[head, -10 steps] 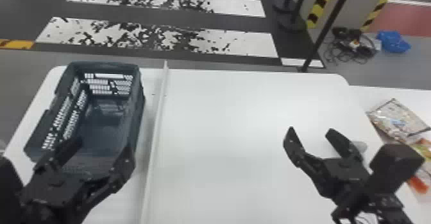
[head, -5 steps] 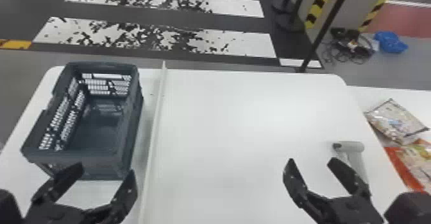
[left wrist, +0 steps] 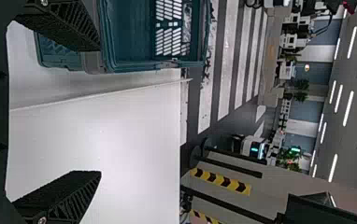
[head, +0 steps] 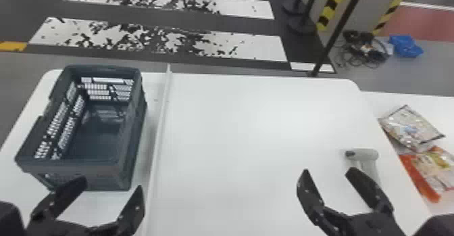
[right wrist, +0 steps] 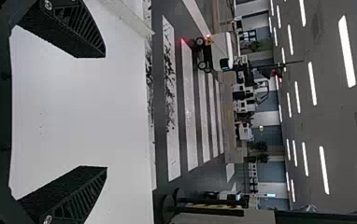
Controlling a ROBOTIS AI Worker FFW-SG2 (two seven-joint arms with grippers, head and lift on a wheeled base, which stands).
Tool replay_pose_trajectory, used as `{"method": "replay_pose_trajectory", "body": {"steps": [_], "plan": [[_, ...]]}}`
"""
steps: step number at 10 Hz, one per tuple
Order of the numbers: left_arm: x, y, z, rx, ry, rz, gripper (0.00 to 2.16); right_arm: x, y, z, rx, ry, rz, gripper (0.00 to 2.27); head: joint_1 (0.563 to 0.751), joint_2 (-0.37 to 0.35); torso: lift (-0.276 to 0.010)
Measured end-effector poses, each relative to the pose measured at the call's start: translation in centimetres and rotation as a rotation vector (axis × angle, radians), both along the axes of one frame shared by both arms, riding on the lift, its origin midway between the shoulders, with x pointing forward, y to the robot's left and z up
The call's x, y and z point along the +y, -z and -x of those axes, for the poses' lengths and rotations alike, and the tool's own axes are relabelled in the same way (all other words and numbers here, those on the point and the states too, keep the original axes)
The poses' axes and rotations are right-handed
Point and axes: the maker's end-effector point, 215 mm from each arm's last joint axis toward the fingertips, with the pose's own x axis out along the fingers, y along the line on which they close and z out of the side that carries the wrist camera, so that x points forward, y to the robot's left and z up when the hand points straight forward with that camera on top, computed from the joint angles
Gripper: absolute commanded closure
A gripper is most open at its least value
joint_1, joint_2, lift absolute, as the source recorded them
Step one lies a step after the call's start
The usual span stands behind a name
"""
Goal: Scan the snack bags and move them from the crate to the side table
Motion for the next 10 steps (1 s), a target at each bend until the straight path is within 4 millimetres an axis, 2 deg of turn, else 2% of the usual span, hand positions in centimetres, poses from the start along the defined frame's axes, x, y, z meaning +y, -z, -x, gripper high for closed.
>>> {"method": "replay_pose_trajectory", "body": {"steps": [10], "plan": [[-0.1, 0.79, -0.86, 0.004, 0.022, 0.039, 0.07, -0.4, -0.98, -0.13, -0.024, 0.006, -0.004, 0.08, 0.695, -0.148, -0.087]]}}
